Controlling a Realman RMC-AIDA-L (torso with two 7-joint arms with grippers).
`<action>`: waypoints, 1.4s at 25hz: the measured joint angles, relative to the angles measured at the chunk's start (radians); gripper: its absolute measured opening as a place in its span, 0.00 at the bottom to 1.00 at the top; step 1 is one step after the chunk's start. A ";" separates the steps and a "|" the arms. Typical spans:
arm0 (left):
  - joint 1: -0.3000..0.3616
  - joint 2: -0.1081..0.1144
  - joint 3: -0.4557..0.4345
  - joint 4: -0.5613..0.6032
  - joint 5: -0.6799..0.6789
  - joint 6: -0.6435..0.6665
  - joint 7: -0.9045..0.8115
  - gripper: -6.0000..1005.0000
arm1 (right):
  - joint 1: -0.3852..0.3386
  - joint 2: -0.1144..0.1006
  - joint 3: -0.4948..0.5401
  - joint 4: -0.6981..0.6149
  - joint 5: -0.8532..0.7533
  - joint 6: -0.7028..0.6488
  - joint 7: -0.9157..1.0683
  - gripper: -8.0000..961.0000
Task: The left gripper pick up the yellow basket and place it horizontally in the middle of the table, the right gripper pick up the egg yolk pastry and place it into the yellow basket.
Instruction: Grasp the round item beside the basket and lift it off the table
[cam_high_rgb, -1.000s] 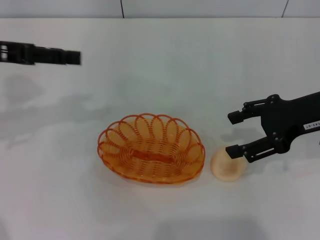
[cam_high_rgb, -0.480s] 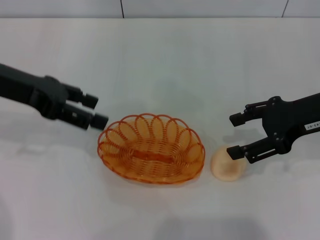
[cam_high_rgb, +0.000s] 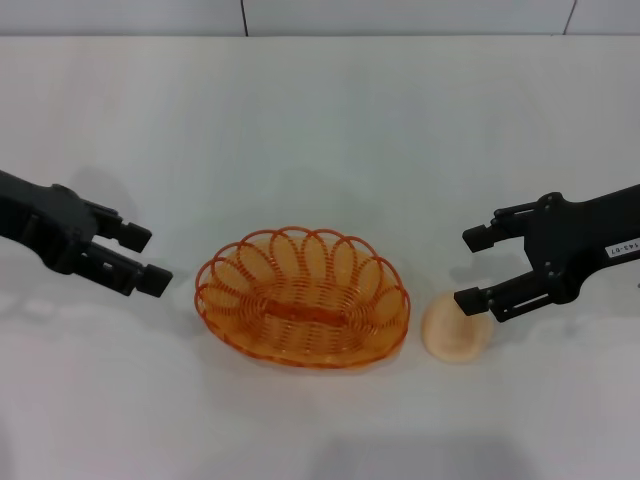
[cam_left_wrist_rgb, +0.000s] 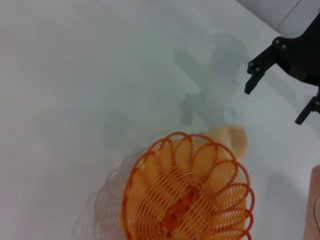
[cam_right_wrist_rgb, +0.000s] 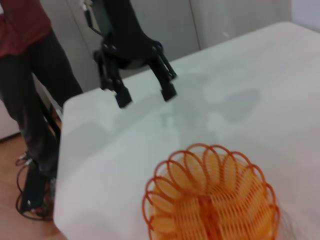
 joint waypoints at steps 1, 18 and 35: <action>0.005 0.002 0.000 0.004 0.000 0.000 0.000 0.87 | 0.004 0.000 -0.001 -0.001 -0.012 0.003 0.009 0.87; 0.018 -0.018 0.001 0.017 0.006 0.000 -0.005 0.87 | 0.077 0.004 -0.145 -0.030 -0.188 0.064 0.216 0.87; 0.025 -0.022 0.001 0.011 0.007 -0.014 -0.007 0.87 | 0.082 0.006 -0.257 -0.066 -0.294 0.125 0.296 0.83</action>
